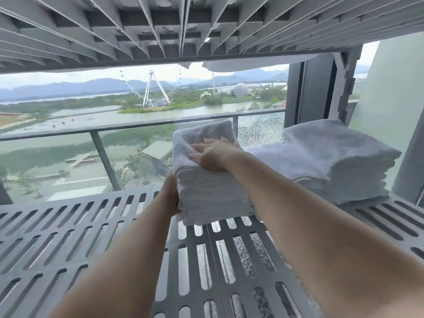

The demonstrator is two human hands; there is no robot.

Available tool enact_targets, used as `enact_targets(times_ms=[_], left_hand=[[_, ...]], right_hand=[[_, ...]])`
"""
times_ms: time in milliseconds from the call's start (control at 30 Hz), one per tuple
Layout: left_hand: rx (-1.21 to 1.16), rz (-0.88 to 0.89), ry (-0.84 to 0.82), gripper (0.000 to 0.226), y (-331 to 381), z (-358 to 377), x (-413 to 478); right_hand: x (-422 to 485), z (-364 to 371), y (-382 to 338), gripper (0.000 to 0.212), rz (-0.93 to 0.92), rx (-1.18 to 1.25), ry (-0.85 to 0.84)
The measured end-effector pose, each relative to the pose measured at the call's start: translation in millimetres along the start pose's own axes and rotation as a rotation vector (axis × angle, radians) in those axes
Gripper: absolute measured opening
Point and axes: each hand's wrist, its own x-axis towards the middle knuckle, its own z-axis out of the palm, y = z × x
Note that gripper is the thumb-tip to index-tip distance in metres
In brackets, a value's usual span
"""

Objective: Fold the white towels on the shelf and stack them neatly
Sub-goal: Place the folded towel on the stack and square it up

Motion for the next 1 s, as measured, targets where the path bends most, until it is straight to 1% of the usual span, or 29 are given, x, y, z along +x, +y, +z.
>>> enact_targets(times_ms=[67, 100, 167, 233, 267, 300, 333, 400, 433, 467, 533, 567, 667, 733, 767, 867, 933, 1000], left_hand=[[0.010, -0.061, 0.074, 0.035, -3, 5, -1], [-0.002, -0.048, 0.086, 0.036, -5, 5, -1], [0.019, -0.012, 0.056, 0.045, -4, 5, 2], [0.022, 0.000, -0.020, 0.055, -2, 0, 4], [0.049, 0.019, -0.052, 0.052, -1, -1, 4], [0.075, 0.048, -0.054, 0.044, -1, -4, 6], [0.082, 0.082, -0.052, 0.036, -2, -6, 9], [0.078, 0.147, -0.059, 0.029, -1, -7, 10], [0.064, 0.179, -0.102, 0.029, 1, -8, 10], [0.024, 0.191, -0.147, 0.036, 4, -7, 9], [-0.063, 0.114, -0.217, 0.061, 12, -6, 9], [-0.082, 0.091, -0.235, 0.066, 14, -4, 11], [-0.089, 0.125, -0.287, 0.067, 13, -2, 15], [-0.102, 0.140, -0.309, 0.070, 9, -1, 19], [-0.107, 0.138, -0.309, 0.071, 6, -1, 23], [-0.156, 0.125, -0.303, 0.066, 8, 3, 26], [-0.176, 0.137, -0.316, 0.069, 7, 2, 29], [-0.180, 0.163, -0.331, 0.064, 2, -1, 32]], right_hand=[[1, 0, -8, 0.058, -0.002, -0.010, 0.022], [4, -3, -13, 0.056, 0.020, 0.008, 0.015], [10, -14, -21, 0.055, 0.083, 0.020, 0.023], [16, -25, -27, 0.057, 0.099, -0.021, 0.149], [19, -28, -27, 0.055, 0.096, -0.037, 0.239], [24, -29, -25, 0.053, 0.100, -0.035, 0.304], [28, -29, -20, 0.053, 0.116, -0.024, 0.327], [36, -27, -5, 0.066, 0.192, 0.006, 0.264], [40, -24, 3, 0.074, 0.226, 0.038, 0.215], [44, -21, 10, 0.080, 0.234, 0.081, 0.174], [50, -15, 17, 0.087, 0.195, 0.159, 0.131], [53, -13, 17, 0.090, 0.173, 0.176, 0.128], [58, -11, 12, 0.097, 0.152, 0.165, 0.087], [61, -5, 11, 0.099, 0.155, 0.179, 0.075], [61, -1, 12, 0.100, 0.150, 0.191, 0.096], [59, 4, 15, 0.100, 0.077, 0.204, 0.216], [56, 3, 15, 0.096, 0.038, 0.181, 0.262], [53, 1, 13, 0.088, 0.059, 0.140, 0.233]])
